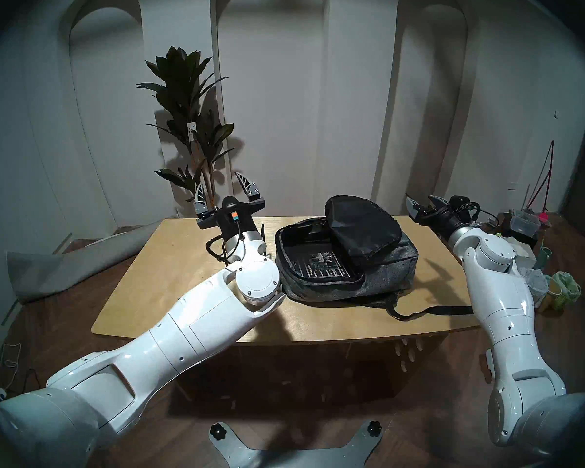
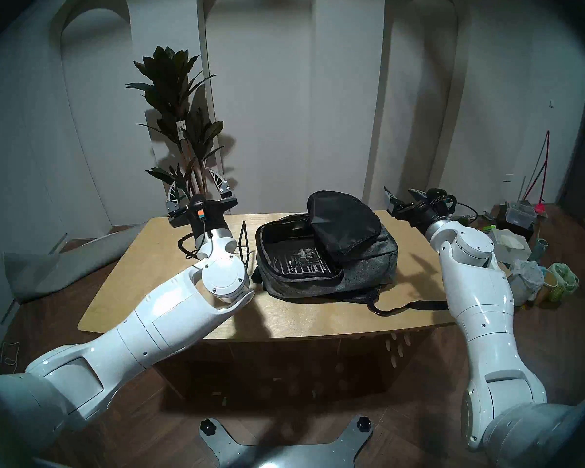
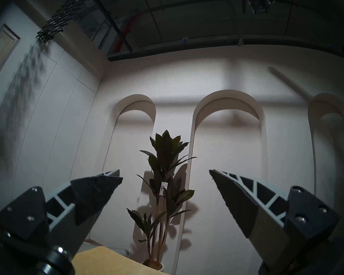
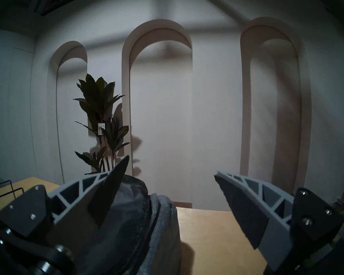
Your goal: Put the book into the bag and close the bag
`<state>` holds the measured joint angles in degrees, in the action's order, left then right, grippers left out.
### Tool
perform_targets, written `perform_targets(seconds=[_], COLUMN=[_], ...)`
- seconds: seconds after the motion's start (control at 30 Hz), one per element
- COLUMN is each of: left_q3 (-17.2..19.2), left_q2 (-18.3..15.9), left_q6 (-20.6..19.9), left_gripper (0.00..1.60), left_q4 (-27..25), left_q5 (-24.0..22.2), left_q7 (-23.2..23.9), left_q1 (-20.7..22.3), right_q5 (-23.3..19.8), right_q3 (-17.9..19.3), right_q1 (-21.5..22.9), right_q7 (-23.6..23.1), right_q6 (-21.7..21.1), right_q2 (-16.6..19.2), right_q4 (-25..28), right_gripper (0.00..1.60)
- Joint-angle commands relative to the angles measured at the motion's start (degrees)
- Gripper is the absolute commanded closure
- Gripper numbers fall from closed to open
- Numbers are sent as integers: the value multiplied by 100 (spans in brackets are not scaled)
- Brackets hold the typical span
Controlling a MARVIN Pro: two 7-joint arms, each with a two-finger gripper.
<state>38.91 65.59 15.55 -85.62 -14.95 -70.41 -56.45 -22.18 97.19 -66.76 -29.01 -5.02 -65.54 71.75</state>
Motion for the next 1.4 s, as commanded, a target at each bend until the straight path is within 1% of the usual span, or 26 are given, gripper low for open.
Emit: perform_targets(seconds=[0.0, 0.27, 0.3, 0.37, 0.43, 0.47, 0.5, 0.83, 1.13, 1.37], left_q3=[52, 70, 70, 71, 67, 52, 52, 16, -24, -48], left_q2=[-533, -969, -969, -1101, -1126, -1245, -1245, -1743, -2200, -2571], left_q6=[-99, -229, -229, -264, -273, -308, -308, -451, -591, -692], left_gripper=[0, 0, 0, 0, 0, 0, 0, 0, 0, 0], left_q4=[-218, -400, -400, -471, -484, -548, -548, -903, -1193, -1432], left_q5=[78, 80, 80, 77, 77, 77, 77, 50, 2, -74], left_q7=[218, 466, 466, 555, 575, 663, 663, 1092, 1562, 2001], left_q1=[23, 11, 11, 10, 6, -10, -10, -70, -143, -187], right_q5=[18, 30, 30, 20, 19, 27, 27, 64, 146, 207], right_q3=[-32, -44, -44, 31, 53, 119, 119, 348, 433, 421], right_q1=[-84, -161, -161, -147, -135, -122, -122, -218, -227, -349], right_q7=[-65, -93, -93, -70, -63, -39, -39, 91, 245, 361], right_q6=[-65, -205, -205, -246, -255, -293, -293, -480, -944, -1486], right_q2=[61, 180, 180, 244, 264, 319, 319, 465, 592, 609], right_q4=[421, 773, 773, 902, 927, 1034, 1034, 1534, 1773, 1799], right_gripper=[0, 0, 0, 0, 0, 0, 0, 0, 0, 0])
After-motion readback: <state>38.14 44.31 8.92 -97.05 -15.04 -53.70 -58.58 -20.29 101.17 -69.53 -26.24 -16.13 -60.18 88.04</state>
